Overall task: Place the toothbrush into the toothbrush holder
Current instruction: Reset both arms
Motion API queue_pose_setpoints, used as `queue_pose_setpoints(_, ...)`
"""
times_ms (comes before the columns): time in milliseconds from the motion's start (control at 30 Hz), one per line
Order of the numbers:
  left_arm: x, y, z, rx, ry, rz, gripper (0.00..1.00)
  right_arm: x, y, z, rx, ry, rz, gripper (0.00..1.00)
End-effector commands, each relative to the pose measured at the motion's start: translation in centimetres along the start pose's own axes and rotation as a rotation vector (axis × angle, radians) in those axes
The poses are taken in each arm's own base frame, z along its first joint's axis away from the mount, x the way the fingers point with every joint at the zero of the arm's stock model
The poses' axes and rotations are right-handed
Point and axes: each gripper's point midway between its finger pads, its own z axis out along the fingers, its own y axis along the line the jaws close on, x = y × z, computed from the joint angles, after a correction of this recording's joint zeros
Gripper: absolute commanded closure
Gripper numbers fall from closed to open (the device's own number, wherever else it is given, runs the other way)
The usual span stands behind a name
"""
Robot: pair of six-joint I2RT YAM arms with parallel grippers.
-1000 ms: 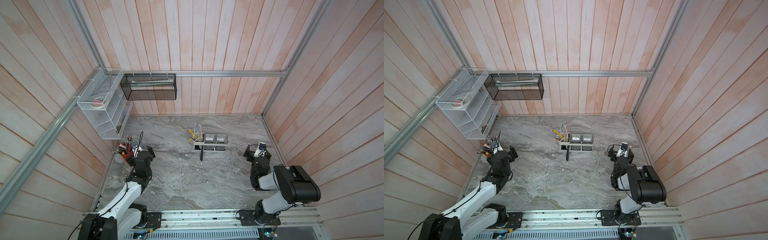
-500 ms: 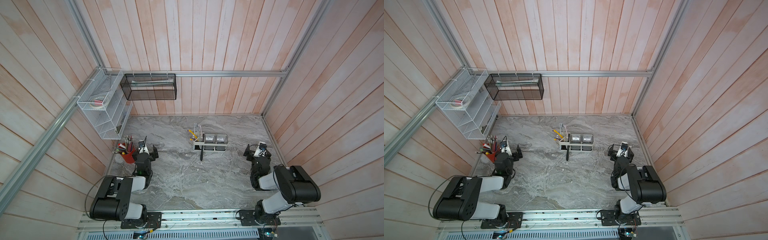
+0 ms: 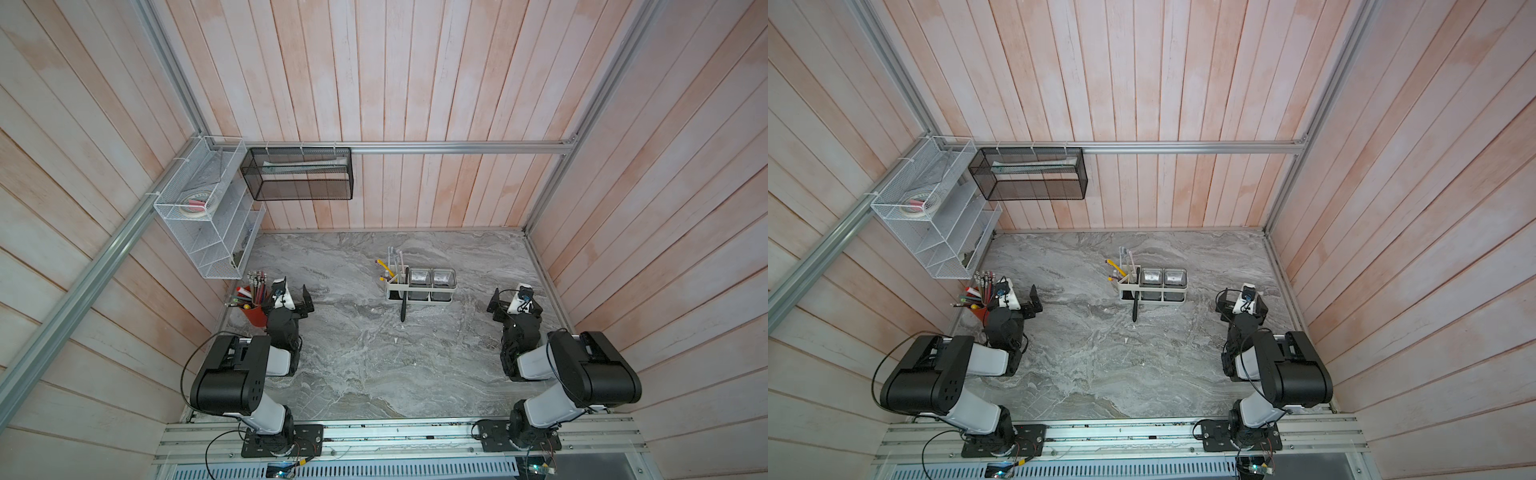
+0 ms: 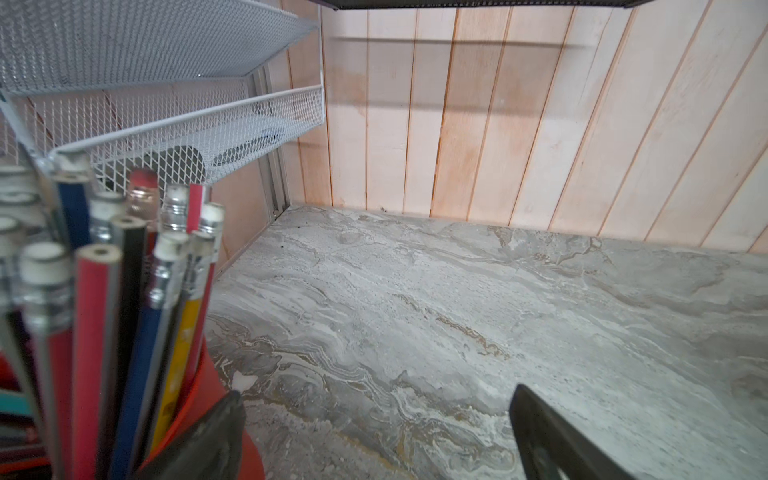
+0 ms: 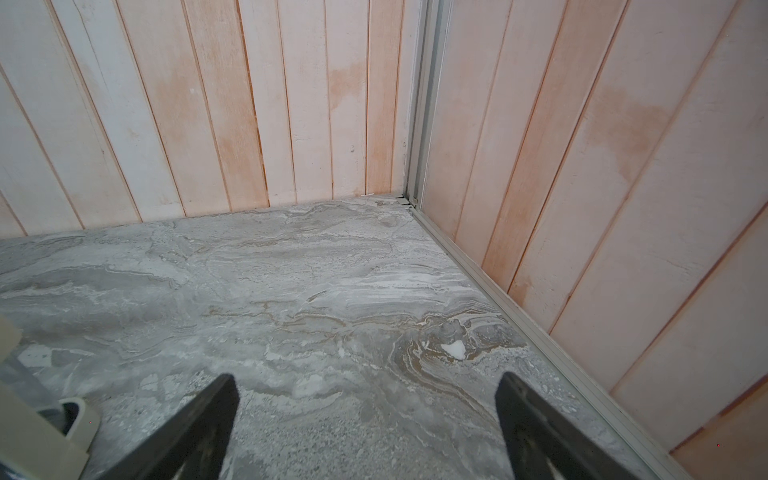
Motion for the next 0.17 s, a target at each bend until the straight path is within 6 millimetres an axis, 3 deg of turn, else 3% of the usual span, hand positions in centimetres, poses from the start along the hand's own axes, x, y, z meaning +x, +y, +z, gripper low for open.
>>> queue_pose_setpoints(0,-0.19,-0.05,-0.32,0.013,-0.017,-0.008,0.0,-0.67,0.04,0.27,-0.004,-0.025,0.015,0.02)
queue_pose_setpoints(133,-0.21,-0.05,-0.3,0.013,-0.017,-0.008,0.0,-0.65,-0.03,0.4,-0.001,-0.021,0.024,0.02)
